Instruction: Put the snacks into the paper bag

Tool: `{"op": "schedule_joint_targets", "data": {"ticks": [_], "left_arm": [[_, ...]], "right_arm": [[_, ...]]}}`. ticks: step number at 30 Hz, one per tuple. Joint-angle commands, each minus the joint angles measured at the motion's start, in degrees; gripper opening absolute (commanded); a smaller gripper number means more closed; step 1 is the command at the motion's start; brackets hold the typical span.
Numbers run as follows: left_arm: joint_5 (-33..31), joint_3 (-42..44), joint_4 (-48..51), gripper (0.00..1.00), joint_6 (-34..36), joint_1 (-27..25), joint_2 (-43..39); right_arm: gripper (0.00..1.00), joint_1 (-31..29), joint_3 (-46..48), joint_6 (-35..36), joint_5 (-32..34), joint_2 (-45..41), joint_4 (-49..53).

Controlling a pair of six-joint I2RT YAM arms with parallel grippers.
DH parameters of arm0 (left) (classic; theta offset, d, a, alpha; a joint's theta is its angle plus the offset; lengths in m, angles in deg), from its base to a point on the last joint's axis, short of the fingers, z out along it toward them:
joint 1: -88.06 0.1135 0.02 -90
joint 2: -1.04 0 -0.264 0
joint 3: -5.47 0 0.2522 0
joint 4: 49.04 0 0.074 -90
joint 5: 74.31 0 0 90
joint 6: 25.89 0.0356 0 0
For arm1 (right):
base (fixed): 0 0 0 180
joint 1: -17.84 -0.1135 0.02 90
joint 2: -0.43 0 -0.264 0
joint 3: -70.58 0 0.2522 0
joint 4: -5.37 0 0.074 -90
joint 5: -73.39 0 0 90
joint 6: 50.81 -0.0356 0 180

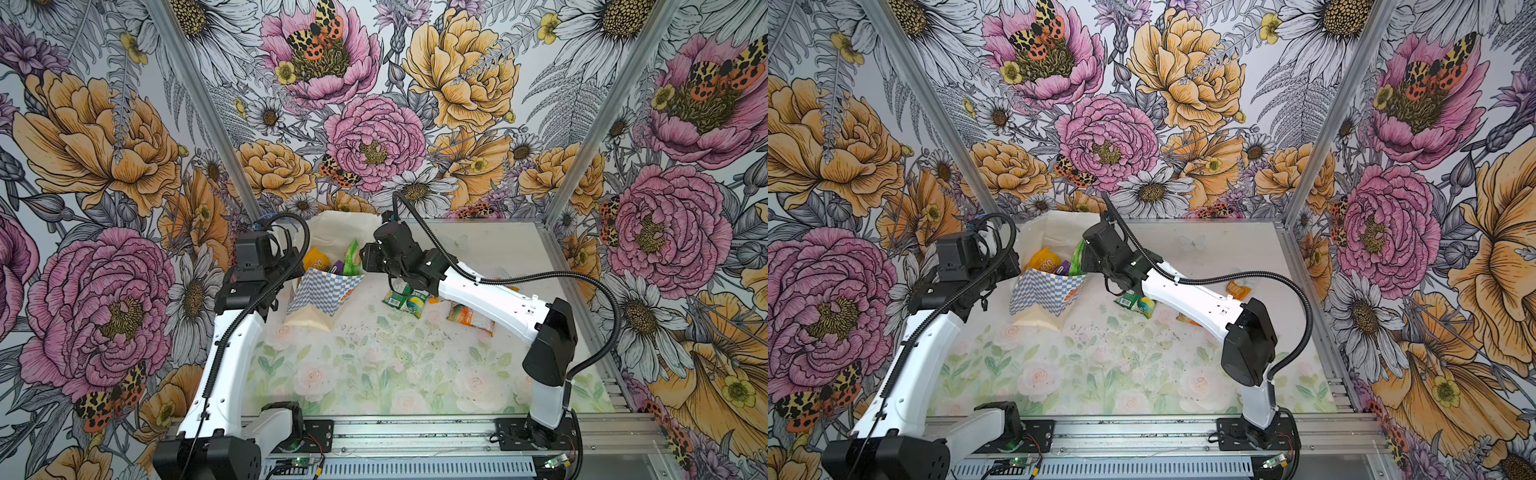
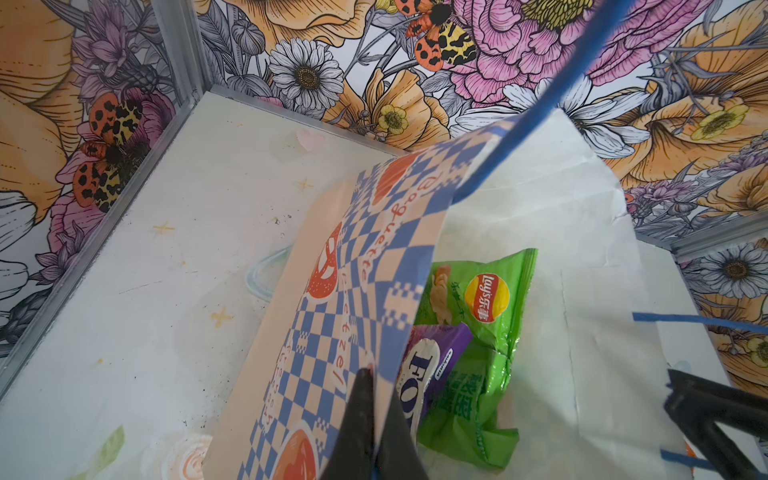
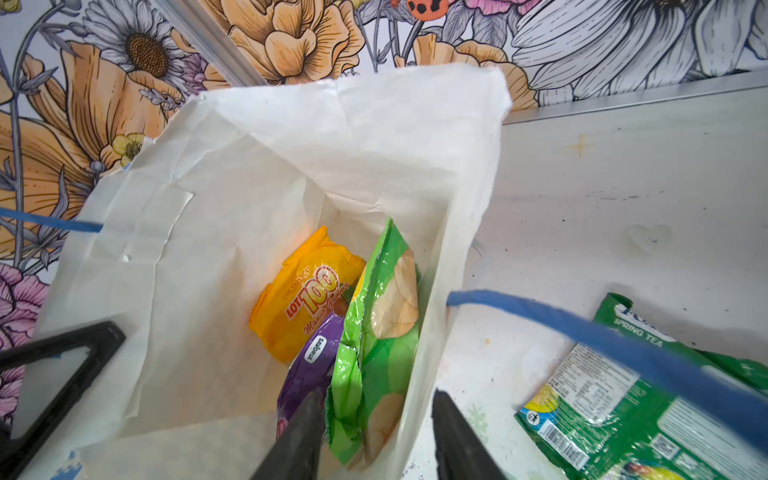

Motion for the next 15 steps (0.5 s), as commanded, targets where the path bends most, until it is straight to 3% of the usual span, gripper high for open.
{"op": "schedule_joint_targets", "data": {"ticks": [1, 13, 15], "left_arm": [[1.7, -0.7, -1.6, 0.00, -0.5, -0.7, -1.6], [2.6, -0.5, -2.4, 0.00, -0.1, -1.5, -2.5], [2.5, -0.4, -2.4, 0.00, 0.0, -1.6, -2.5]], "right_arm": [[0.38, 0.1, -2.9, 0.2, 3.2, 1.7, 2.9], [0.39, 0.1, -12.3, 2.3, 3.7, 7.4, 12.4], [0.33, 0.0, -12.4, 2.8, 4.1, 6.9, 12.5]]}}
